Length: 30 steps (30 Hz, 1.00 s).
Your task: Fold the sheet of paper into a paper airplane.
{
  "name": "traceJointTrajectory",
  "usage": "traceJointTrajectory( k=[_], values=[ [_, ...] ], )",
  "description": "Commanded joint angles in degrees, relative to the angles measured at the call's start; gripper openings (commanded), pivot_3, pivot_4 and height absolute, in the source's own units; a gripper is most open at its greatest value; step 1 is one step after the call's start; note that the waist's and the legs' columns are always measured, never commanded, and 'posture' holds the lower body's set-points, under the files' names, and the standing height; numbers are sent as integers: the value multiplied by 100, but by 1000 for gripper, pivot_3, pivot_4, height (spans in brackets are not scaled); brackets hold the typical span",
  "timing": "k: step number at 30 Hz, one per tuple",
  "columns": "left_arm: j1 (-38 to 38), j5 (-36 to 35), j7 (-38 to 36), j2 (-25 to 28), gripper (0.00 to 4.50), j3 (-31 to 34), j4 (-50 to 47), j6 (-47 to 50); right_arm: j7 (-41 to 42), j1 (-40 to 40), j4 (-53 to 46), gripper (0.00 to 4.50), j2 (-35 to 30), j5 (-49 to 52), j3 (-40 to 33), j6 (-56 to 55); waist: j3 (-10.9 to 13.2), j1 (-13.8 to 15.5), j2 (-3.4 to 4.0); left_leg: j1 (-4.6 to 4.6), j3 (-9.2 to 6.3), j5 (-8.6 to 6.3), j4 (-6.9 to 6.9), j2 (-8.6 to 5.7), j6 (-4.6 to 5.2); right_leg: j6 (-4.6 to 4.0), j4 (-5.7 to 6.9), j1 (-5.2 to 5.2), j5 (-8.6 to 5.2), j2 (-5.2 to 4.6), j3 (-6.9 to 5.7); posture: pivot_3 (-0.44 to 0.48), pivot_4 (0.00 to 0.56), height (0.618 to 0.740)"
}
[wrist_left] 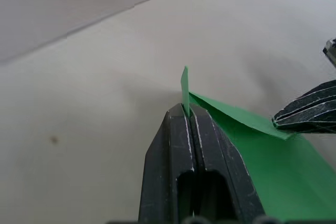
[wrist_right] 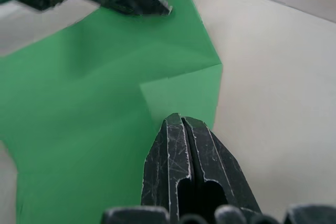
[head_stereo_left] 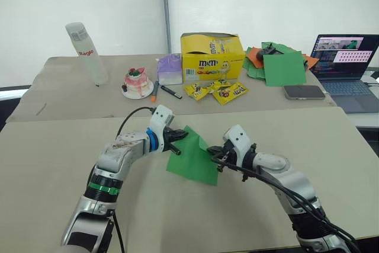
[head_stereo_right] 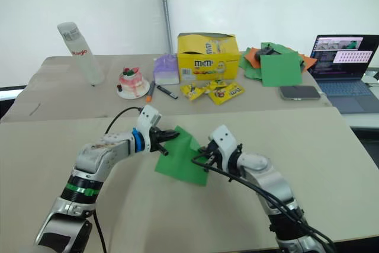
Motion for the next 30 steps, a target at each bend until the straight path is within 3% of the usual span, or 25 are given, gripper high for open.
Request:
traceJointTrajectory(
  k=[1, 8, 15, 21, 30],
  values=[
    [-286, 602, -595, 181, 29, -590, 224, -990, -32, 59, 90, 0, 52, 17, -89, -248, 1, 2, 1, -1, -1, 0, 0, 0, 0, 0, 0, 0, 0, 0, 0, 0, 150, 740],
    [-314, 1563, -807, 261, 29, -1247, 245, -1934, -147, 137, 306, 0, 149, -2, -140, -446, 2, 0, 2, -4, 0, 0, 0, 1, 1, 0, 4, -1, 0, 1, 4, 0, 150, 740],
    [39, 2834, -362, 492, 29, -1746, -200, -2691, -247, 92, 337, 0, 351, 169, -384, -504, 2, 15, 3, -4, 0, 0, 0, 1, 2, 1, 5, -3, 0, 2, 5, 0, 150, 740],
    [96, 3534, 24, 383, 29, -1802, -445, -2729, -265, -124, 577, 0, 474, 166, -477, -666, 2, 18, 3, -6, 1, 0, 0, 1, 2, 1, 8, -5, 0, 4, 6, 0, 150, 740],
    [252, 4106, -203, 438, 29, -1999, -660, -2706, -242, -467, 929, 0, 650, 271, -721, -776, 3, 11, 3, -8, 1, 0, 0, 1, 3, 1, 18, -9, 0, 5, 4, 0, 150, 740]
  ],
)
